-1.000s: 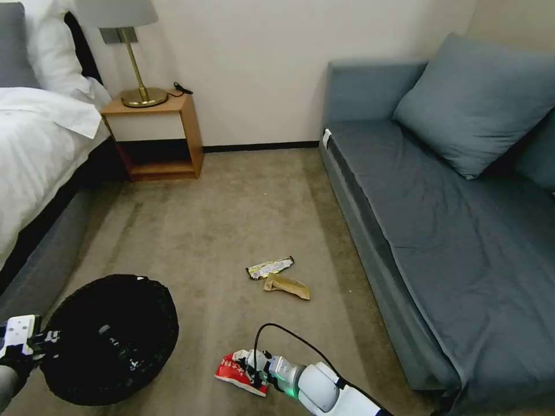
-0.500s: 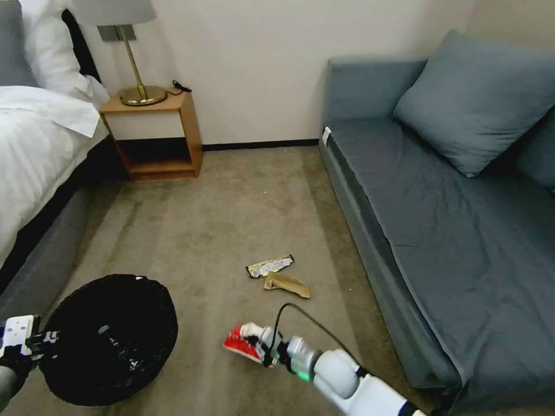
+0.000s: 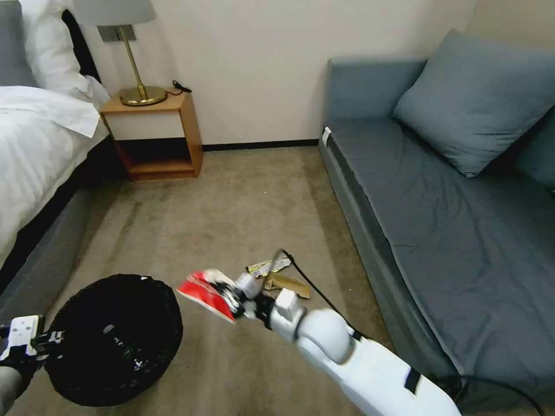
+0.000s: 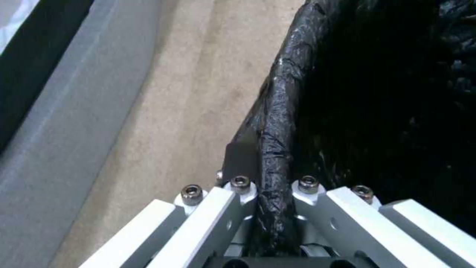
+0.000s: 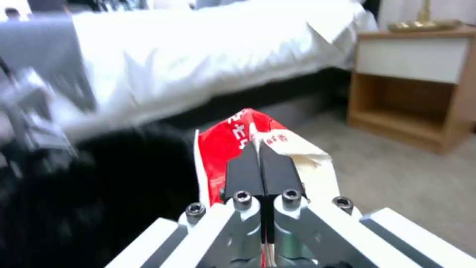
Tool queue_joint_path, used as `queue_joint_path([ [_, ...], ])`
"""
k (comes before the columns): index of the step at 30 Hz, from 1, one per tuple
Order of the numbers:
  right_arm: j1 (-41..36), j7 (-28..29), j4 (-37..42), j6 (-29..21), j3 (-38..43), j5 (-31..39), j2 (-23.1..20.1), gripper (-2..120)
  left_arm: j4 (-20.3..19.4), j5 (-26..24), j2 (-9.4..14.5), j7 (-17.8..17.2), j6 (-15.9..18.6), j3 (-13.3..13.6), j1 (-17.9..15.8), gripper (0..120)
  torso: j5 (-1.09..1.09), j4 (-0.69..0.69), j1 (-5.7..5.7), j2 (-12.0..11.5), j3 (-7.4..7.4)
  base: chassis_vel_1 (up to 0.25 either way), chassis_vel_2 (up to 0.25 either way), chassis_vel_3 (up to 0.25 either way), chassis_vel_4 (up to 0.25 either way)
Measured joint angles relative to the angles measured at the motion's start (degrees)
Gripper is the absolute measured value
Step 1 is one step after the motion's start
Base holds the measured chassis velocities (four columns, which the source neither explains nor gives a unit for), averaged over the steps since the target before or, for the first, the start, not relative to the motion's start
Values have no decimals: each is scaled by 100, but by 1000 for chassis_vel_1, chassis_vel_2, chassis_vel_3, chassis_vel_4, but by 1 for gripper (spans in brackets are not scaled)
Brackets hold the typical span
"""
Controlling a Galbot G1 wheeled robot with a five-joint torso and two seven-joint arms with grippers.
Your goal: Pick up the trash bin, then pick up the garbage on the floor and place it into the trash bin.
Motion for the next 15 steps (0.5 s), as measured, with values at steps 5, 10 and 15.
queue_joint_path([
  [5,250,213,-198,-153,-513,42,570,0,-6,1,-28,0,3,-29,15,3,-1,0,0,0,0,0,0,0,0],
  [10,231,214,-402,-161,-696,-128,844,0,-6,-3,-27,1,10,-39,8,3,-1,0,0,1,0,0,0,0,0],
  [15,252,247,-523,-250,-922,-259,1073,0,-30,-17,-8,8,22,-41,5,3,-1,0,0,1,0,0,0,0,0],
])
